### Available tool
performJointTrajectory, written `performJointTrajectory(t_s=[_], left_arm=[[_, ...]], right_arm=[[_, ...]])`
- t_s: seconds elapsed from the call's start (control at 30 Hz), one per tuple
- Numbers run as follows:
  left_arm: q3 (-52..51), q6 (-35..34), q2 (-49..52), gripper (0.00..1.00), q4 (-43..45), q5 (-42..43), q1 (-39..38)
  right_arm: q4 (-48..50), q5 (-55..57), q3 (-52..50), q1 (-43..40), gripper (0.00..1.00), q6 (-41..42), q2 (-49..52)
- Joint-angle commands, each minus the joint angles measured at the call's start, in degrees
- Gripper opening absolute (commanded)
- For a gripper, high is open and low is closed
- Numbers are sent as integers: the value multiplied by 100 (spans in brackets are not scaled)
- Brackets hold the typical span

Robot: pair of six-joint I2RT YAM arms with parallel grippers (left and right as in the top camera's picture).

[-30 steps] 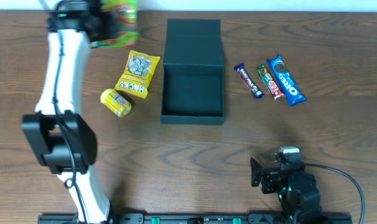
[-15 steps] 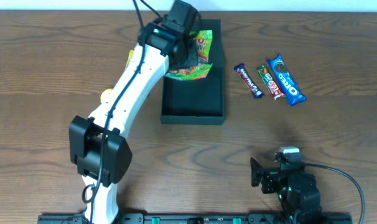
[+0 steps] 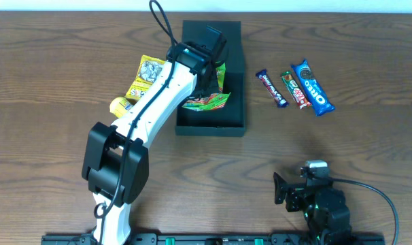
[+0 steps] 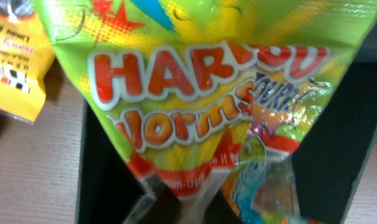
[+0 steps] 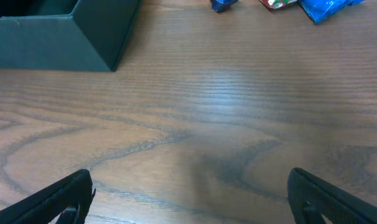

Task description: Pack container

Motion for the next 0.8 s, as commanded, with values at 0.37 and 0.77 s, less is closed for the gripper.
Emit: performJointTrajectory(t_s=[0.37,0.77], left_arm=[[33,1486,-59,95,-20,96,57],[33,2796,-166,95,575,103,1198]], right_arm=[[-13,-7,-22,-50,99,-57,-31],[-13,-7,-22,-50,99,-57,-31]])
